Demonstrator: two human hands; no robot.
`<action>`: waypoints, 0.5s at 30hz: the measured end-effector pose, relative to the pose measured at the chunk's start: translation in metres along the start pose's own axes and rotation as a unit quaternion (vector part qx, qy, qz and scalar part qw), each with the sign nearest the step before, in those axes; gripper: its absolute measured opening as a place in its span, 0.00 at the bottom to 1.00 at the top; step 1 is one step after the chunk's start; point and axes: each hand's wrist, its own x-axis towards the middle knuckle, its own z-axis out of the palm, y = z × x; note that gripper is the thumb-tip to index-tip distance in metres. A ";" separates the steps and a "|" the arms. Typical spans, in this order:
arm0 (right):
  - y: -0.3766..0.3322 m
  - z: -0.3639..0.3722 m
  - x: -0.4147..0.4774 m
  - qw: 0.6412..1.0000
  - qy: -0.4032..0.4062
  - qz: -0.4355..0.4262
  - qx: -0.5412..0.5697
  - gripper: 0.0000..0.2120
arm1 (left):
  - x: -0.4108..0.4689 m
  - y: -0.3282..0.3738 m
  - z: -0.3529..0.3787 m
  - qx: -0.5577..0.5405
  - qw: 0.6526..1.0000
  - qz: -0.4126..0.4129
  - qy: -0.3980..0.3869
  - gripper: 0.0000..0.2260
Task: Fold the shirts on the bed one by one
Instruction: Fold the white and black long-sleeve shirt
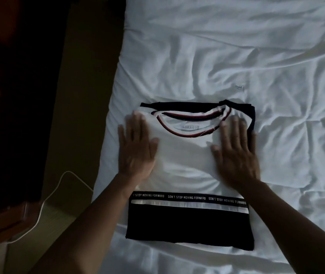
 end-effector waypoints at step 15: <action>-0.035 -0.097 -0.004 0.750 -0.046 0.367 0.548 0.12 | 0.008 0.020 -0.084 -0.640 0.709 -0.262 -0.139 0.11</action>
